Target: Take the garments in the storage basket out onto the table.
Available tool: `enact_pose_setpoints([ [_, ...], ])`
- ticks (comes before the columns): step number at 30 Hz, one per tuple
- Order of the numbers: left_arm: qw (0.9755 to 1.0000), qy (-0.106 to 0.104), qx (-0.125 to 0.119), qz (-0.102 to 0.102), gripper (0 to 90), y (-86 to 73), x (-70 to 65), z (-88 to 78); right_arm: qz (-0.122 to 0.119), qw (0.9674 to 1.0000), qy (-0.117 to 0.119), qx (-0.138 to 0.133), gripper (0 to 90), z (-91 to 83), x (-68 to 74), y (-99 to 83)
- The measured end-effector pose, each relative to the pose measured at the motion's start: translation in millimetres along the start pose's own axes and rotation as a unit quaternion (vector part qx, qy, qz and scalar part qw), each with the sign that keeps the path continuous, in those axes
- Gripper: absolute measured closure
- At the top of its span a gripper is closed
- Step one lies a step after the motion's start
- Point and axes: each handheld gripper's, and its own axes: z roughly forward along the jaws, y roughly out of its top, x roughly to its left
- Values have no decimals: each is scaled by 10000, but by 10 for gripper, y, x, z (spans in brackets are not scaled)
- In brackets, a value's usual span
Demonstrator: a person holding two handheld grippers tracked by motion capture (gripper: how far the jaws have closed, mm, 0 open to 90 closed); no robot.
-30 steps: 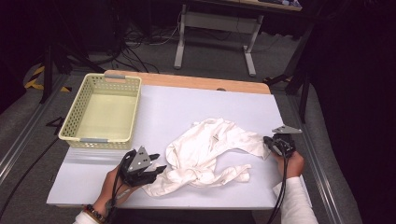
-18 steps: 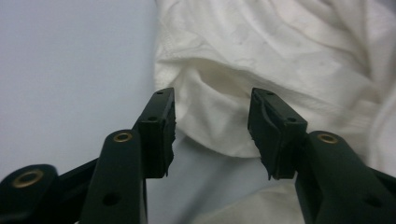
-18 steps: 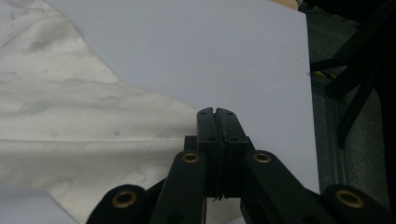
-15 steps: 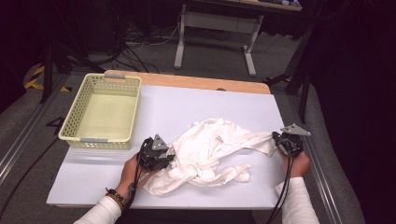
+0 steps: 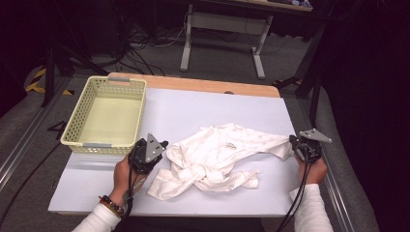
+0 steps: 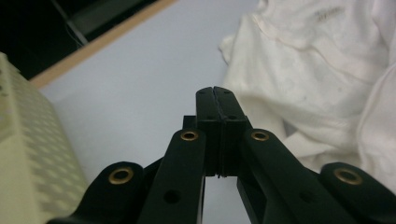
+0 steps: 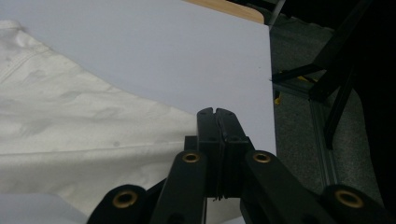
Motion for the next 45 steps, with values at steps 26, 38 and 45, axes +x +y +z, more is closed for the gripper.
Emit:
enact_pose_setpoints([
  [26,9825,-1012,1213,-982,485,-263,-40,717,-113,9996,254,-79,830,34,14,-11],
  [38,9889,-828,1085,-582,840,-203,-65,710,-483,9834,1734,-206,562,-47,593,174],
  [45,9988,-122,442,-182,849,-80,-94,466,-859,9528,2904,218,529,73,1222,180],
])
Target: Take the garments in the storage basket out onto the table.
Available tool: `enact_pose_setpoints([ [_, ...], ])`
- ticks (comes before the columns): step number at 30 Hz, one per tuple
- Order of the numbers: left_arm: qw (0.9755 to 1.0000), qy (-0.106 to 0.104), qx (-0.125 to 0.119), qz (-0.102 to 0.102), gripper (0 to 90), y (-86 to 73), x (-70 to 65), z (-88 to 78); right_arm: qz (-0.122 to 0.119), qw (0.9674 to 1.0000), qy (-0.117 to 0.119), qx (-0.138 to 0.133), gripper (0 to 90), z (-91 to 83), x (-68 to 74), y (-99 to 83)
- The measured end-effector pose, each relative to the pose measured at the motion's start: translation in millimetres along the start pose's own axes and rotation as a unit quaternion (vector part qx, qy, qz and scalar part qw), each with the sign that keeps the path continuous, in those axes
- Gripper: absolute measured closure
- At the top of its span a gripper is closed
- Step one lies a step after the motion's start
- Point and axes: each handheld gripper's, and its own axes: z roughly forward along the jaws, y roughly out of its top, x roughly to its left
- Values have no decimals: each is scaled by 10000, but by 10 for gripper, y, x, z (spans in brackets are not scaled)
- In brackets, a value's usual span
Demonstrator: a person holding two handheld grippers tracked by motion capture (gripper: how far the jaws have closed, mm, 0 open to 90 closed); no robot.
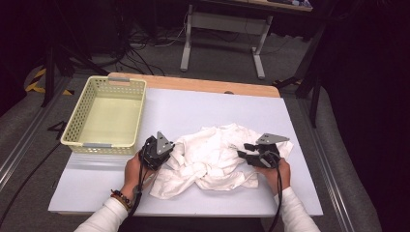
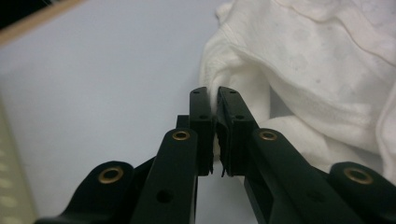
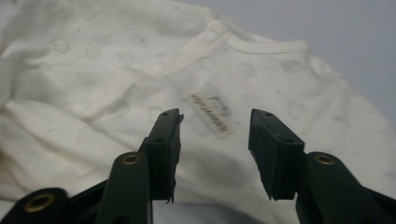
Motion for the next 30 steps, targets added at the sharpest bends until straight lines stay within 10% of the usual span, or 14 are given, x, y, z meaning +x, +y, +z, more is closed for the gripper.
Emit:
enact_pose_setpoints([
  [9,9973,446,-549,193,850,147,5,-250,-467,9972,385,444,553,157,136,-34],
  [17,9951,507,-815,243,846,307,63,-331,-1052,9933,73,471,878,169,249,-44],
  [30,9957,356,-726,452,800,238,45,-464,-1127,9910,-382,610,900,35,135,-67],
])
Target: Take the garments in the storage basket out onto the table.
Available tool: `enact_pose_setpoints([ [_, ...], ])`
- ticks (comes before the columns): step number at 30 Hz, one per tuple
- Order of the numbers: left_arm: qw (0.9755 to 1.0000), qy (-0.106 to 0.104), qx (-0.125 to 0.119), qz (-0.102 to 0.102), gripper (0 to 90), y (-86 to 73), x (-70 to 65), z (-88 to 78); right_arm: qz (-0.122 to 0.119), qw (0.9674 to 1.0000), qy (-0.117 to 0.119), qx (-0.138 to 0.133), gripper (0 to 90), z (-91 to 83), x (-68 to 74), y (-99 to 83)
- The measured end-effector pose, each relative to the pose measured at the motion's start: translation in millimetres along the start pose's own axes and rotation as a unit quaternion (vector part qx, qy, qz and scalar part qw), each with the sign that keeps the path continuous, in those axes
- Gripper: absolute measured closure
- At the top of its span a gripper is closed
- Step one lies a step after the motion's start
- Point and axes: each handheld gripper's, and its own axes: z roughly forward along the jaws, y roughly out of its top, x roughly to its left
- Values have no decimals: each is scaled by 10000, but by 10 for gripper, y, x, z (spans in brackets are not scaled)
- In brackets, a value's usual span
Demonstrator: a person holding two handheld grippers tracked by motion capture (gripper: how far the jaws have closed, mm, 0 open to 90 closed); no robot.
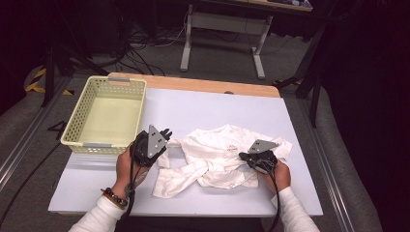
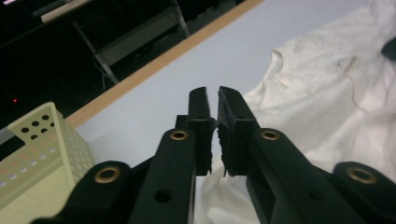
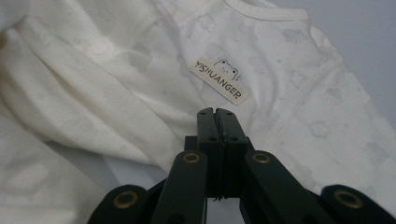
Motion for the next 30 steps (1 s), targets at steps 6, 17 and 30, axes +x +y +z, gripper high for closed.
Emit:
enact_pose_setpoints([
  [6,9982,-262,537,6,552,-246,-107,55,78,9999,-138,14,900,-59,-32,-70],
  [17,9906,-497,1238,-292,419,-478,-144,455,302,9986,-433,-60,900,-169,-128,-143],
  [30,9873,-89,1588,-39,824,-556,-28,344,304,9979,-541,-171,900,-257,-111,-142],
])
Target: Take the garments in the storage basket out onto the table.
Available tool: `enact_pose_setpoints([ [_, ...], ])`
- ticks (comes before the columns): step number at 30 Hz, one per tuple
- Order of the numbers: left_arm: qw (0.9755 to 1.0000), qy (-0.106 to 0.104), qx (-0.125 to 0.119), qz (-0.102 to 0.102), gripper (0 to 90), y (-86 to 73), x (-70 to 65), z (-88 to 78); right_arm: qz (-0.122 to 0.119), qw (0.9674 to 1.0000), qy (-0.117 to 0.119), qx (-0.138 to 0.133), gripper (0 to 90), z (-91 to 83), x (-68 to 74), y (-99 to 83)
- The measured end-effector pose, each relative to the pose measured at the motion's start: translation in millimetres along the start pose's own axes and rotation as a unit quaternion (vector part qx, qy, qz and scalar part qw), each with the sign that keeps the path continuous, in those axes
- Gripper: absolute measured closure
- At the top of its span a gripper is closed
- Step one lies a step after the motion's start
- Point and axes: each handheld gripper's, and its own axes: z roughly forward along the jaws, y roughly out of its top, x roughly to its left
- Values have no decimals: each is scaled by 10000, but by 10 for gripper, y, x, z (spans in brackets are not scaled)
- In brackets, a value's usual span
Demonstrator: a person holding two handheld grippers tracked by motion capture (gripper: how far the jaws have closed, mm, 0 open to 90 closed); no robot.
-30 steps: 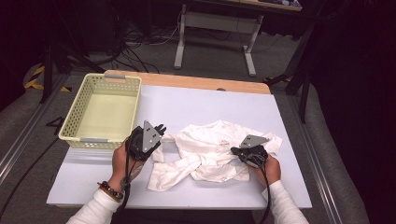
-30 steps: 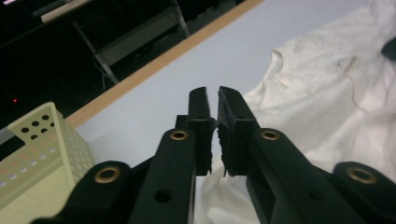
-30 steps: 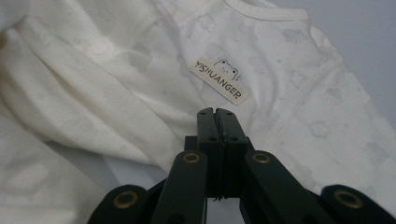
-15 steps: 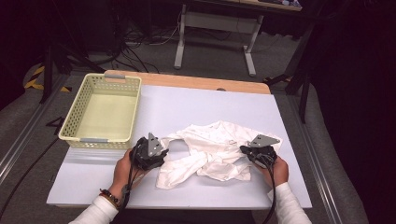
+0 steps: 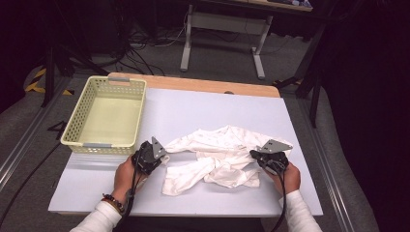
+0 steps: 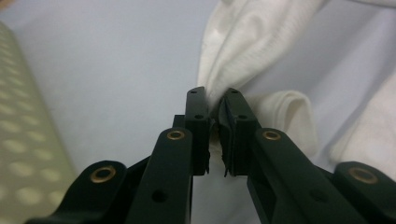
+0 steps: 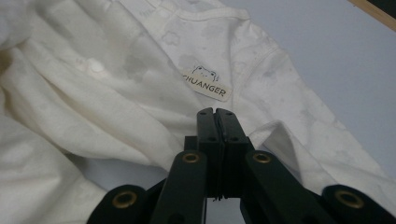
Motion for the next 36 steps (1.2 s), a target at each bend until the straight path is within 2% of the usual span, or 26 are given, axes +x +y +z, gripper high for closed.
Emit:
enact_pose_setpoints([
  [3,9999,69,-140,-1,809,-26,38,-129,85,10000,22,-16,900,-24,-22,-45],
  [4,9997,155,-172,80,809,-35,40,-181,135,9999,28,-9,900,-28,-29,-58],
  [7,9993,269,-235,113,791,-72,41,-279,165,9999,-31,-31,900,-41,-40,-66],
  [8,9989,374,-213,162,792,-94,45,-321,171,9998,-61,-33,900,-47,-43,-65],
  [9,9989,387,-230,141,789,-110,53,-345,124,9997,-191,-1,900,-49,-47,-68],
  [10,9990,375,-249,75,782,-133,68,-382,133,9997,-208,9,900,-50,-55,-74],
  [13,9987,383,-336,53,770,-208,93,-487,311,9994,-122,-46,900,-49,-104,-109],
  [15,9989,303,-344,-17,758,-248,110,-524,319,9994,-121,-74,900,-50,-112,-110],
  [17,9991,160,-380,-34,706,-289,115,-527,303,9994,-115,-91,900,-46,-102,-104],
  [19,9991,-118,-415,-40,613,-318,108,-505,317,9994,-123,-95,865,-41,-90,-100],
  [21,9993,-231,-299,-9,565,-328,86,-458,345,9993,-107,-98,843,-41,-90,-99],
  [22,9990,-367,-235,-44,527,-332,68,-417,364,9992,-89,-125,828,-40,-87,-98],
  [25,9988,-442,-139,-153,466,-336,51,-325,403,9991,-78,-130,779,-38,-76,-95],
  [27,9989,-404,-110,-217,449,-336,59,-276,434,9989,-30,-181,767,-39,-70,-91],
  [28,9988,-417,-87,-253,449,-336,67,-253,435,9989,-13,-195,760,-44,-67,-89],
  [32,9989,-428,-13,-174,562,-346,70,-181,555,9979,15,-333,740,-70,-75,-85],
  [34,9989,-467,-17,-87,681,-354,61,-182,567,9976,3,-386,725,-82,-79,-86],
  [36,9996,-270,-43,122,802,-361,58,-217,558,9975,23,-440,719,-89,-79,-86],
])
